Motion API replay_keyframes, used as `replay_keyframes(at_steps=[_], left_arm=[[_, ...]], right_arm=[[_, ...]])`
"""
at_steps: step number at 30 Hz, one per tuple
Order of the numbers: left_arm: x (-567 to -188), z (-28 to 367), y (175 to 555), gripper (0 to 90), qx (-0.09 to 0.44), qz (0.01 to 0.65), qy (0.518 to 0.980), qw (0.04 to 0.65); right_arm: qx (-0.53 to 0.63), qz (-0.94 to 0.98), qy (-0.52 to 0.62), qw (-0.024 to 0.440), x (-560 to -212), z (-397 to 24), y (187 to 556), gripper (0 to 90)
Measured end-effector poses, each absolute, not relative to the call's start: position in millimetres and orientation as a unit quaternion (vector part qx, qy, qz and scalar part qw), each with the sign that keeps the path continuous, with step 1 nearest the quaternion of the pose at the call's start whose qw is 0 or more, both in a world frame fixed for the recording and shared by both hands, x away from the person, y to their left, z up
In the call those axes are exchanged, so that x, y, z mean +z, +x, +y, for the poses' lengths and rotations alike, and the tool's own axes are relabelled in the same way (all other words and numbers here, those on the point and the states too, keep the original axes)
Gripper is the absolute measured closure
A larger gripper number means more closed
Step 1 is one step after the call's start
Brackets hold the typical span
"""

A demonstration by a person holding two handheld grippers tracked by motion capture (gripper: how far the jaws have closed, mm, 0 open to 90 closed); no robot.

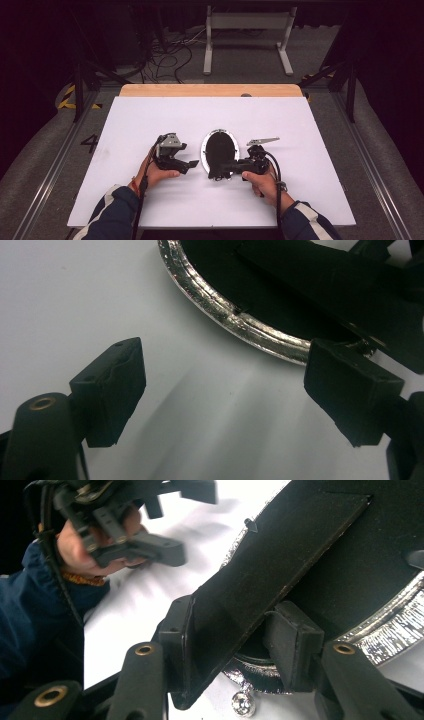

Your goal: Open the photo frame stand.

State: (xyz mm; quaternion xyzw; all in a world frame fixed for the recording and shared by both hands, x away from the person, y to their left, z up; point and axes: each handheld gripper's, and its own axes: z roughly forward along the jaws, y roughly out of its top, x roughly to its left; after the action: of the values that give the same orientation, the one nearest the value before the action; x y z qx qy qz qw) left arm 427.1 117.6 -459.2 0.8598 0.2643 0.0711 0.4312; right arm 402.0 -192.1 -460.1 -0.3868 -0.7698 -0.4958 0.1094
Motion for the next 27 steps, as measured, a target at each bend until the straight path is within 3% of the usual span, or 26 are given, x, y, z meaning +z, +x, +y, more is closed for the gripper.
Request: replay_keyframes(at_steps=[11, 18, 27], left_arm=[[-462.0, 98.8, 440.4, 22.0, 0.048, 0.257, 0.855, 0.448], [-462.5, 91.4, 441.5, 28.2, 0.009, 0.247, 0.851, 0.463], [-459.3, 94.7, 442.1, 38.7, -0.004, 0.235, 0.845, 0.48]], right_arm=[[-0.508, -0.785, -0.344, 0.082, -459.5, -192.3, 398.6, 56.2], [-0.512, -0.792, -0.326, 0.067, -458.7, -192.1, 395.9, 56.2], [-0.508, -0.802, -0.312, 0.049, -455.4, -191.6, 390.9, 56.4]])
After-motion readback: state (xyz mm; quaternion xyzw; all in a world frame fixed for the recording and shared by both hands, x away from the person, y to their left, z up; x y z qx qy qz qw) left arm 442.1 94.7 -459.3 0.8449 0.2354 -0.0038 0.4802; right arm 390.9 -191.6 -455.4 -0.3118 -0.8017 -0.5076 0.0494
